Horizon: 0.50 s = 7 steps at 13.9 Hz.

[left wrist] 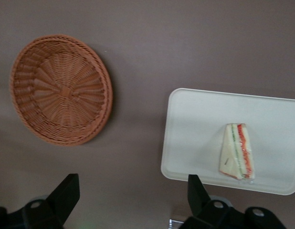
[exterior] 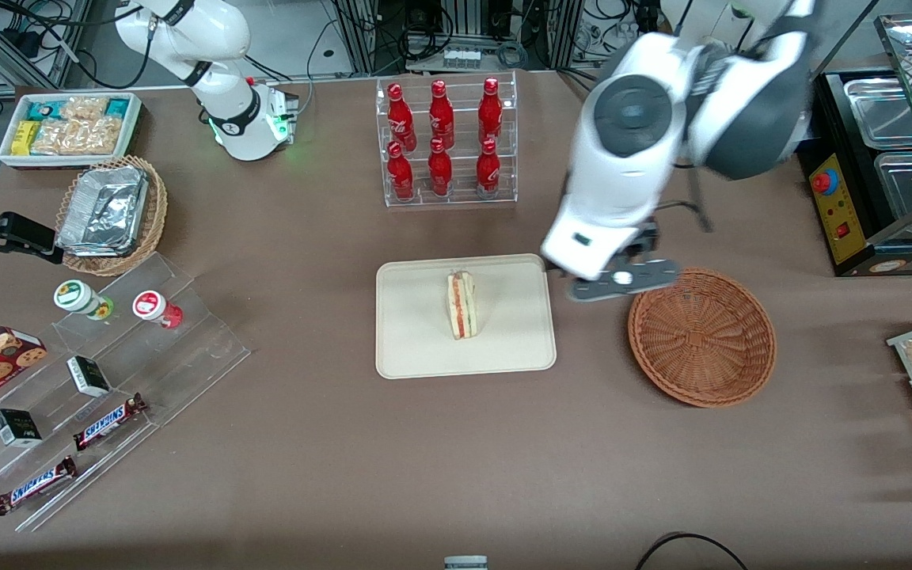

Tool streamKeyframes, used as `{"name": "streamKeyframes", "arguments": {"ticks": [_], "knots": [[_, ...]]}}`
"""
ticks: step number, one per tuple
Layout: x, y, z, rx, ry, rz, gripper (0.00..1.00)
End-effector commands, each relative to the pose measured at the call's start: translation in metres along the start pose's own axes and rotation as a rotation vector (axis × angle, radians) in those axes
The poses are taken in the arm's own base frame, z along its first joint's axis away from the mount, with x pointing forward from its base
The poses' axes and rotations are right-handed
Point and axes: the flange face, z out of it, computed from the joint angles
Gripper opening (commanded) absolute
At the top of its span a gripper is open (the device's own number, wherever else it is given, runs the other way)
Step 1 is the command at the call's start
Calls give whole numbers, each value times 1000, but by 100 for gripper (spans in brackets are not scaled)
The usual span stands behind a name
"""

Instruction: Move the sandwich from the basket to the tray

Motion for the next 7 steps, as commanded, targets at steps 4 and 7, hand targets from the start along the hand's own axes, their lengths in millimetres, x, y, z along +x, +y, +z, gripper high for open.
{"name": "streamKeyframes", "arguments": {"ticks": [4, 7], "knots": [[2, -116, -30, -39, -44, 67, 100], [-2, -166, -34, -50, -50, 104, 100]]}}
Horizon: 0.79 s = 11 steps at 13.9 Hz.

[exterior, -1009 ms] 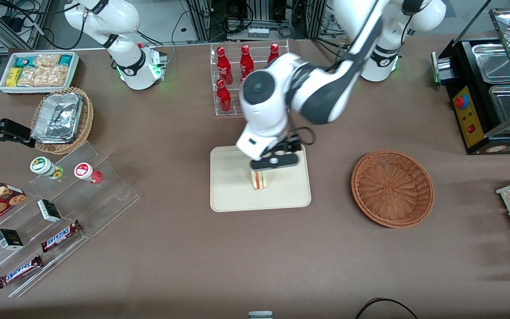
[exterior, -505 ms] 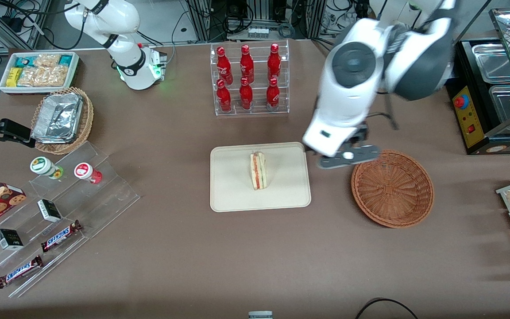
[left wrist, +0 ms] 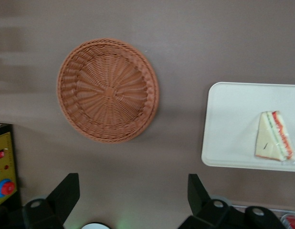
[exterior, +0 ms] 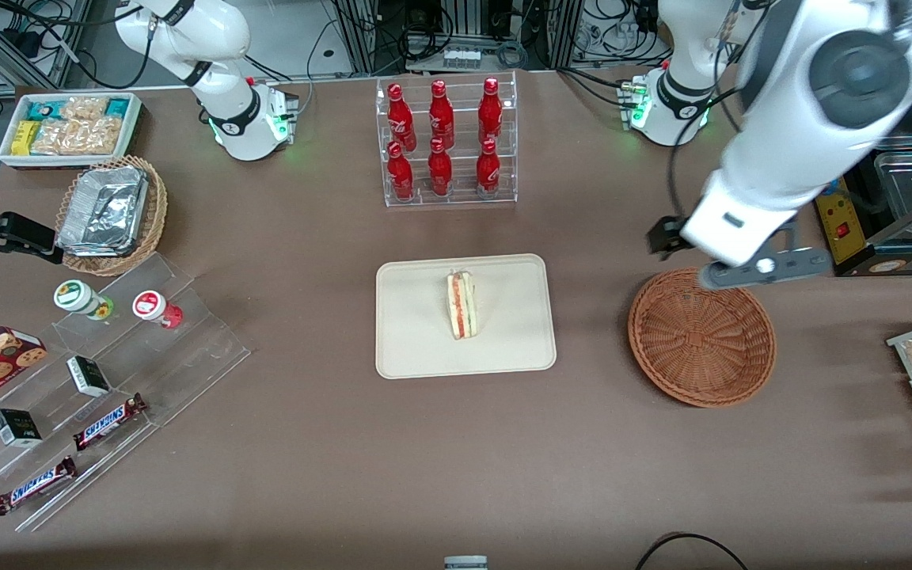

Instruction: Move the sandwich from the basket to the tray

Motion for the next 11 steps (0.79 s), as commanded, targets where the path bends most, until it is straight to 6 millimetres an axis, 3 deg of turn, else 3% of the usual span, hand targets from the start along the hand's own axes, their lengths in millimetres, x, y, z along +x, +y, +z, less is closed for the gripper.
{"name": "streamKeyframes", "arguments": {"ticks": [1, 4, 9, 11], "knots": [[-20, -41, -2, -18, -22, 36, 100], [-29, -89, -4, -30, -27, 52, 100], [-28, -149, -8, -68, -49, 51, 100], [-24, -154, -9, -70, -44, 50, 100]]}}
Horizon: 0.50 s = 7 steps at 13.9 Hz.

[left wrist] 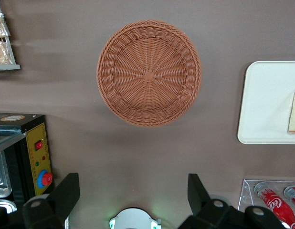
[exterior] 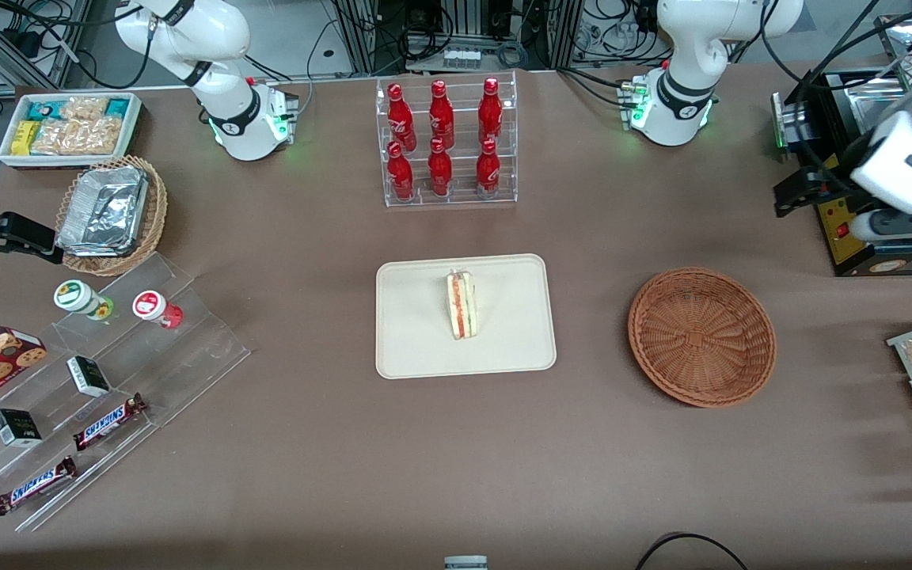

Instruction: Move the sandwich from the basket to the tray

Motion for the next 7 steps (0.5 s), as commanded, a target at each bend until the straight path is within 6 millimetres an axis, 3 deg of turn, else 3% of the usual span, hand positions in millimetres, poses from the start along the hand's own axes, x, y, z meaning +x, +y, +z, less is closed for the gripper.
{"name": "streamKeyframes", "arguments": {"ticks": [1, 7], "knots": [[-1, -3, -4, -15, -1, 9, 100], [9, 9, -14, -13, 29, 40, 100]]}}
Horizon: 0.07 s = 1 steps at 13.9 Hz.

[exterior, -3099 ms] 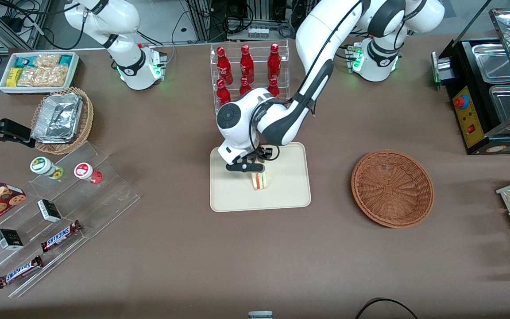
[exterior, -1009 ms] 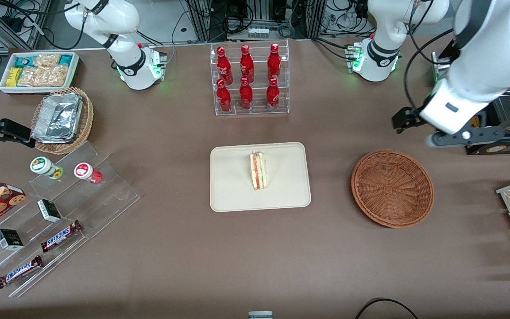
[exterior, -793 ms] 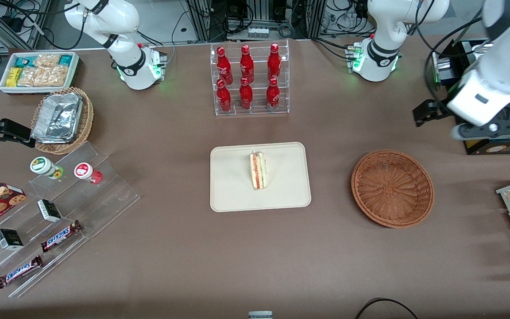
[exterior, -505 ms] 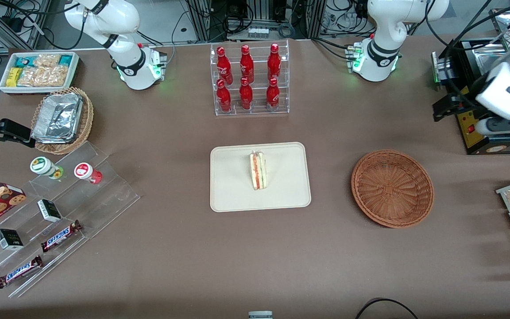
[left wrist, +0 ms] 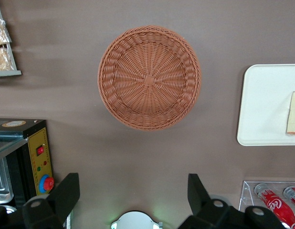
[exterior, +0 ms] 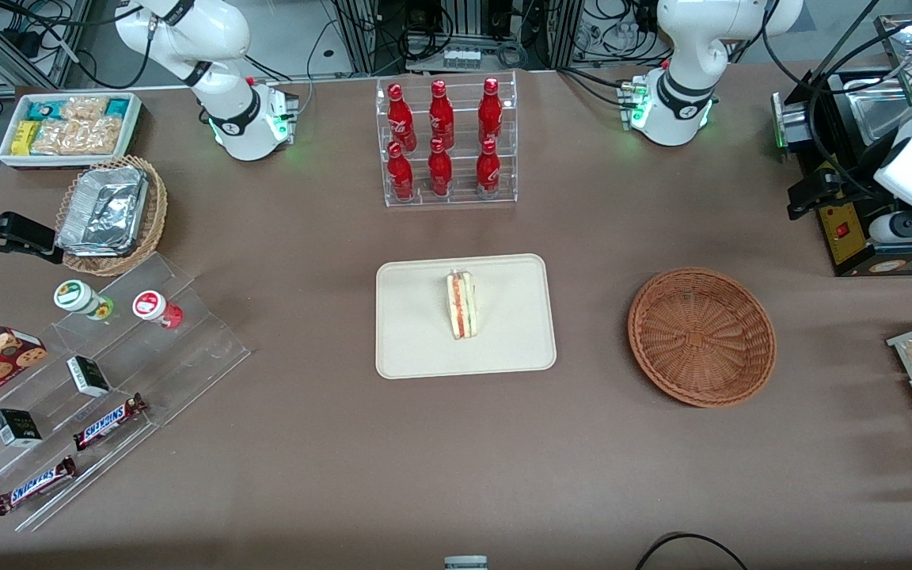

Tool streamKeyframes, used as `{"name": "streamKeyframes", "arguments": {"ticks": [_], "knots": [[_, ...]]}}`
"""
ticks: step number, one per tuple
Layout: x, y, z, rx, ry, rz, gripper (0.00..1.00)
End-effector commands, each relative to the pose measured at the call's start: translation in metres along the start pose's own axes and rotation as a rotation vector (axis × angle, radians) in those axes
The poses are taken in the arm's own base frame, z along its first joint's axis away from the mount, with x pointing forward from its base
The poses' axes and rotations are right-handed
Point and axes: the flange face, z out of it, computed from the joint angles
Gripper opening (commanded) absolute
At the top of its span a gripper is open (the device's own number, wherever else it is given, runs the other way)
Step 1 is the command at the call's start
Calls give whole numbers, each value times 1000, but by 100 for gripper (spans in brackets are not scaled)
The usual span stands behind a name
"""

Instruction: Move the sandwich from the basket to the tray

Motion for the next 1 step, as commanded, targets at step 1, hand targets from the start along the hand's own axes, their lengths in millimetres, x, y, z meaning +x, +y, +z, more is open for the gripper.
{"name": "streamKeyframes", "arguments": {"ticks": [1], "knots": [[3, 8, -10, -2, 16, 29, 100]]}}
